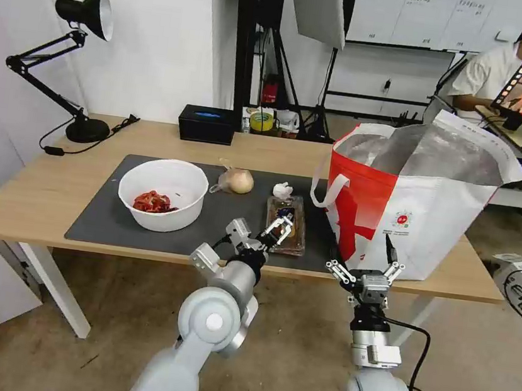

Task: Pick up the trash from the table and place it into the takeout bag.

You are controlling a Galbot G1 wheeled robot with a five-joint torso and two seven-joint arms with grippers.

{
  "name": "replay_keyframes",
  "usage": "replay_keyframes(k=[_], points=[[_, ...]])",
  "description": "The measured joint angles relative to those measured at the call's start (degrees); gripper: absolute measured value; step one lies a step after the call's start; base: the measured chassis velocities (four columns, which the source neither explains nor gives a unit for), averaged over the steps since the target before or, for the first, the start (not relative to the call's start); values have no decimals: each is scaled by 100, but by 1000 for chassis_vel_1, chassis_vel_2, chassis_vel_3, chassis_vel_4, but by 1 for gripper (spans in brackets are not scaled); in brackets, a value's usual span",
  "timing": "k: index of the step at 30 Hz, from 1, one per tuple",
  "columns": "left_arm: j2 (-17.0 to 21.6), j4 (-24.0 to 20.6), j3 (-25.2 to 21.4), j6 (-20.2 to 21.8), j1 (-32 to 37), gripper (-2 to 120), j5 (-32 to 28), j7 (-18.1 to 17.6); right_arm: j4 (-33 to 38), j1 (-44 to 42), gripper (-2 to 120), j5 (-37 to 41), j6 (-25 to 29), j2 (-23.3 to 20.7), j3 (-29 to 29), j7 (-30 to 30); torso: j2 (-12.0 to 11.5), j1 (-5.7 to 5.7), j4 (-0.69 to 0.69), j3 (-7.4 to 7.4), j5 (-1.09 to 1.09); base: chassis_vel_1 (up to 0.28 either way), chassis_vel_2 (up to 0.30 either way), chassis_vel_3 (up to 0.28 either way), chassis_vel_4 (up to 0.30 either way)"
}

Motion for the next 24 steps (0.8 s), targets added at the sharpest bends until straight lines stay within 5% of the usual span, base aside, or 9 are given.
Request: replay_keyframes(k=[5,24], points=[[107,157,-29,-5,-82,95,462,357,0,-5,100,0,2,-4,-6,-4,0,0,0,0,0,0,0,0,0],[126,695,32,-255,-136,26,2652,1390,-26,9,100,1,22,-4,-46,-6,0,0,0,0,0,0,0,0,0]])
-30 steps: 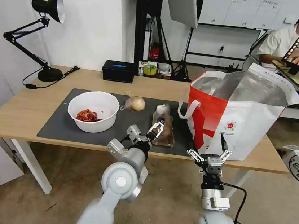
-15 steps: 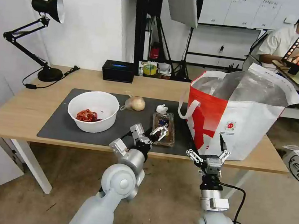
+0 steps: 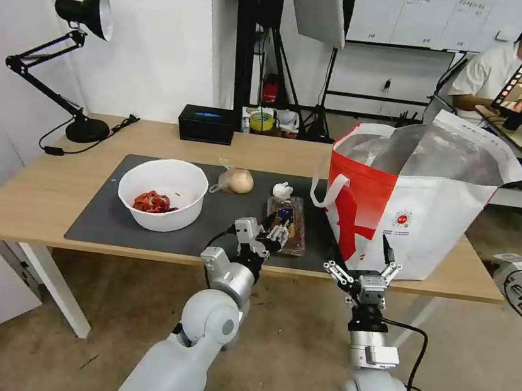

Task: Pick up the trash from the table and place it into the takeout bag.

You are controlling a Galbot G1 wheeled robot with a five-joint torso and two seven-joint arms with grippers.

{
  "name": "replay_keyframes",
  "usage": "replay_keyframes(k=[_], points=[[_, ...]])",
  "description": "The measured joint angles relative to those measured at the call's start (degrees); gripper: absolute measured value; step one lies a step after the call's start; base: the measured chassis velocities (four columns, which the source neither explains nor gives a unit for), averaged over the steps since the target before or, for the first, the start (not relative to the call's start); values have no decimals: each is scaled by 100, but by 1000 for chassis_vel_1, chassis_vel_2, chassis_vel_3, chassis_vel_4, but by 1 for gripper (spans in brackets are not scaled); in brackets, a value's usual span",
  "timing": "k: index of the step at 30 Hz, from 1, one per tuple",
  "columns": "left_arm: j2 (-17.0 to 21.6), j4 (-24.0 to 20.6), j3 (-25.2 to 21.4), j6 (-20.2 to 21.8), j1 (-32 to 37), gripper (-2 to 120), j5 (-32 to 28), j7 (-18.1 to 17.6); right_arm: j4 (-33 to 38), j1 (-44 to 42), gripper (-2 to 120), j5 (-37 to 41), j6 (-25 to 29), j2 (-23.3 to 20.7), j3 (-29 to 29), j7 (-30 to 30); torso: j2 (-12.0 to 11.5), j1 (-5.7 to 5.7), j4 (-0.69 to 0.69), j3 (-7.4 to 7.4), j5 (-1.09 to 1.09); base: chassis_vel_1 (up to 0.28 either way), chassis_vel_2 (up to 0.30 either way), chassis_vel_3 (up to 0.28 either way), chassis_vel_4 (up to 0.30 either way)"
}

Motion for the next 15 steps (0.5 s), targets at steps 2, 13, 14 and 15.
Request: replay_keyframes(k=[2,13,14,15], points=[[17,21,-37,39,-3,15,243,87,-12,22,100,5,4,-12,-12,0,0,0,0,0,0,0,0,0,0],[111,65,-63,284,13,0,808,576,-49,110,100,29,10,-27,-15,-1,1,0,0,0,0,0,0,0,0],[111,65,-63,284,13,0,808,576,-49,110,100,29,10,-27,-15,-1,1,0,0,0,0,0,0,0,0],[112,78,-63,319,12,0,816,599,-53,121,100,32,10,-30,-15,-1,1,0,0,0,0,0,0,0,0]])
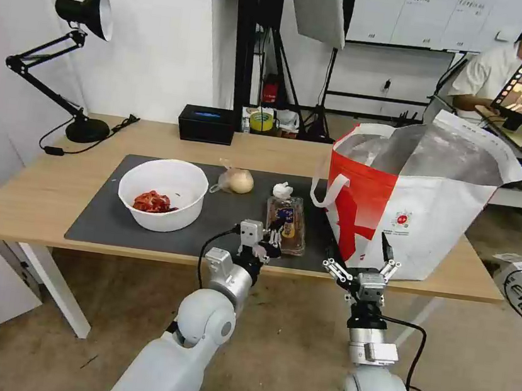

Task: Pick up the trash from the table and place it into the takeout bag.

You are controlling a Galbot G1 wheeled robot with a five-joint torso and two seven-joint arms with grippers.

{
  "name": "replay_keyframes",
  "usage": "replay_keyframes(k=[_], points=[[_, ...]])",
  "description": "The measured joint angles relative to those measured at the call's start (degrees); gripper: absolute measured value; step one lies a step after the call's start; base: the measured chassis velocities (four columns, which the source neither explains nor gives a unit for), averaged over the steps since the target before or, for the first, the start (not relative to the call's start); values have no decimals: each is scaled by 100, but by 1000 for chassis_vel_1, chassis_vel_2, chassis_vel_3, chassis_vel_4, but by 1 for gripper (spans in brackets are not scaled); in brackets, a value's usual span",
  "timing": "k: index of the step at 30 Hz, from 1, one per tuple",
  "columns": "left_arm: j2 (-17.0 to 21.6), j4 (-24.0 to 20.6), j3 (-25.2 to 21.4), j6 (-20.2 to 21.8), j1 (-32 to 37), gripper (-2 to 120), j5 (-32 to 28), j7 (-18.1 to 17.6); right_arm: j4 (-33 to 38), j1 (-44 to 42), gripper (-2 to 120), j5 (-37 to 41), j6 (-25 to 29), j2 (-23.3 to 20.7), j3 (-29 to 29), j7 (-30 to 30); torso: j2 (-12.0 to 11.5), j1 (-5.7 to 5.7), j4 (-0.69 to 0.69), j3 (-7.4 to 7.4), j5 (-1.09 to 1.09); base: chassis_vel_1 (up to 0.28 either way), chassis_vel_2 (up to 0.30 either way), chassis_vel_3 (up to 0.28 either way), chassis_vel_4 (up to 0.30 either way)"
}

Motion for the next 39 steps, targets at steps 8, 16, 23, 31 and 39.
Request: replay_keyframes(k=[8,16,23,31,39], points=[[14,115,-27,376,-15,0,144,106,-17,60,100,78,-1,-34,1,-5,0,0,0,0,0,0,0,0,0],[17,177,-54,484,-11,0,337,115,-47,108,100,182,-21,-42,-50,-26,0,0,0,0,0,0,0,0,0],[15,194,-52,482,-1,0,404,124,-56,139,100,591,-162,-130,-178,-51,0,0,0,0,0,0,0,0,0],[53,212,-47,459,12,0,435,133,-119,209,100,1261,-391,-278,-295,-99,0,0,0,0,0,0,0,0,0],[80,208,-62,443,27,0,438,133,-125,185,100,1363,-445,-265,-488,-162,0,0,0,0,0,0,0,0,0]])
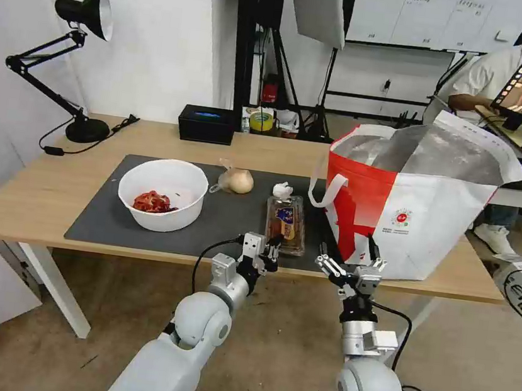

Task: Pick up the trash from the table and place it into the takeout bag.

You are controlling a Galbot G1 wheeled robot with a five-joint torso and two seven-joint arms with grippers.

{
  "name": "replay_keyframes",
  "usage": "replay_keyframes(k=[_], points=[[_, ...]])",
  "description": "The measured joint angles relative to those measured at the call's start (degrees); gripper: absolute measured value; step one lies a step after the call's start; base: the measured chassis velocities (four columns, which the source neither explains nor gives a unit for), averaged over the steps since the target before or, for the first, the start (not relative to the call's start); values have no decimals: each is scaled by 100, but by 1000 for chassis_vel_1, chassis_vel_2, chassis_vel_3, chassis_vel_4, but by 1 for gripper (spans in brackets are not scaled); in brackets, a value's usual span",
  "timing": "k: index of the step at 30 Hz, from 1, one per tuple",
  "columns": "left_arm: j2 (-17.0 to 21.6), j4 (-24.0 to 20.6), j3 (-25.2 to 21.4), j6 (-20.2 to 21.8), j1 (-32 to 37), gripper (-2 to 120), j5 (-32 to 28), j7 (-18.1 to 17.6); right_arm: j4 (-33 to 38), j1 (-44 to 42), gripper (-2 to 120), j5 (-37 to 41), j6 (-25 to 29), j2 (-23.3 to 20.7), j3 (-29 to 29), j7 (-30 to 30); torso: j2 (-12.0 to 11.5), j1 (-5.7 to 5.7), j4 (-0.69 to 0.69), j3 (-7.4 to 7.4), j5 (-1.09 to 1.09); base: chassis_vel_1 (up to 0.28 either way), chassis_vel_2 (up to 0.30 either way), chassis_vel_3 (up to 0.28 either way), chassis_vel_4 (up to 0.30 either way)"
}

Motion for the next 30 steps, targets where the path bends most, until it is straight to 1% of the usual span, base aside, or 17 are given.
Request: replay_keyframes(k=[7,13,15,18,19,22,23,26,27,29,30], points=[[24,-18,-5,-8,-2,0,0,-2,-42,82,100,181,-117,-38,-173,-15,0,0,0,0,0,0,0,0,0],[33,-36,-5,-12,20,0,0,-4,-37,173,100,779,-405,-130,-327,-13,0,0,0,0,0,0,0,0,0],[32,-38,-5,-13,24,0,0,-5,-32,187,100,855,-430,-143,-342,-12,0,0,0,0,0,0,0,0,0],[27,-42,-4,-16,35,0,3,-5,58,263,100,1450,-626,-210,-406,-2,0,0,0,0,0,0,0,0,0],[27,-42,-4,-16,35,0,3,-5,58,263,100,1450,-626,-210,-406,-2,0,0,0,0,0,0,0,0,0],[18,-42,-2,-18,35,0,7,-7,138,325,100,2037,-837,-282,-401,15,0,0,0,0,0,0,0,0,0],[18,-42,-2,-18,35,0,7,-7,138,325,100,2037,-837,-282,-401,15,0,0,0,0,0,0,0,0,0],[14,-43,-3,-19,29,0,9,-9,205,430,100,2791,-1173,-413,-347,23,0,0,0,0,0,0,0,0,0],[14,-43,-3,-19,29,0,9,-9,205,430,100,2791,-1173,-413,-347,23,0,0,0,0,0,0,0,0,0],[16,-43,-3,-20,28,0,10,-9,209,553,100,3291,-1491,-502,-291,90,0,0,0,0,1,0,0,0,0],[16,-43,-3,-20,28,0,10,-9,209,553,100,3291,-1491,-502,-291,90,0,0,0,0,1,0,0,0,0]])
